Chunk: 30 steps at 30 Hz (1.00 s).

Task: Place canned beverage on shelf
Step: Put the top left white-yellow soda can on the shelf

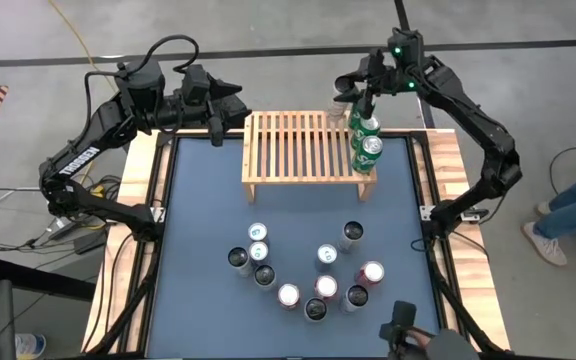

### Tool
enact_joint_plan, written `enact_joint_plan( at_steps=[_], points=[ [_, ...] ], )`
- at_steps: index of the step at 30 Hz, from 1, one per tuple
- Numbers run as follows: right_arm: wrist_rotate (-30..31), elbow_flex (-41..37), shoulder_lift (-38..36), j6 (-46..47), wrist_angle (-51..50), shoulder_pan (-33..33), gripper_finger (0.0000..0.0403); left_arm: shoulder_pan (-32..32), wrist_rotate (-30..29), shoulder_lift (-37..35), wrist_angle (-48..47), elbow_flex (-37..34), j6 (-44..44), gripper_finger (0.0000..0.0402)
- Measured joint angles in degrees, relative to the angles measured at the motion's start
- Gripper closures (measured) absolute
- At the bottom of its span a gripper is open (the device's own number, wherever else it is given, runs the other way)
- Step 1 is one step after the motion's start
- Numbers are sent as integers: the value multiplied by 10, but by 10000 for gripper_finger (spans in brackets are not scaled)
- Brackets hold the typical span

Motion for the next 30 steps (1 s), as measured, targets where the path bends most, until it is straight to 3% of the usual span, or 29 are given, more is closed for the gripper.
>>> enact_joint_plan(
  at_steps=[7, 30],
  points=[
    [8, -1, 38, -4, -2, 2, 242, 0, -3, 0, 0, 0, -5, 90],
    [-7, -1, 42, -15, -26, -27, 239, 0, -14, 0, 0, 0, -8, 90]
  ],
)
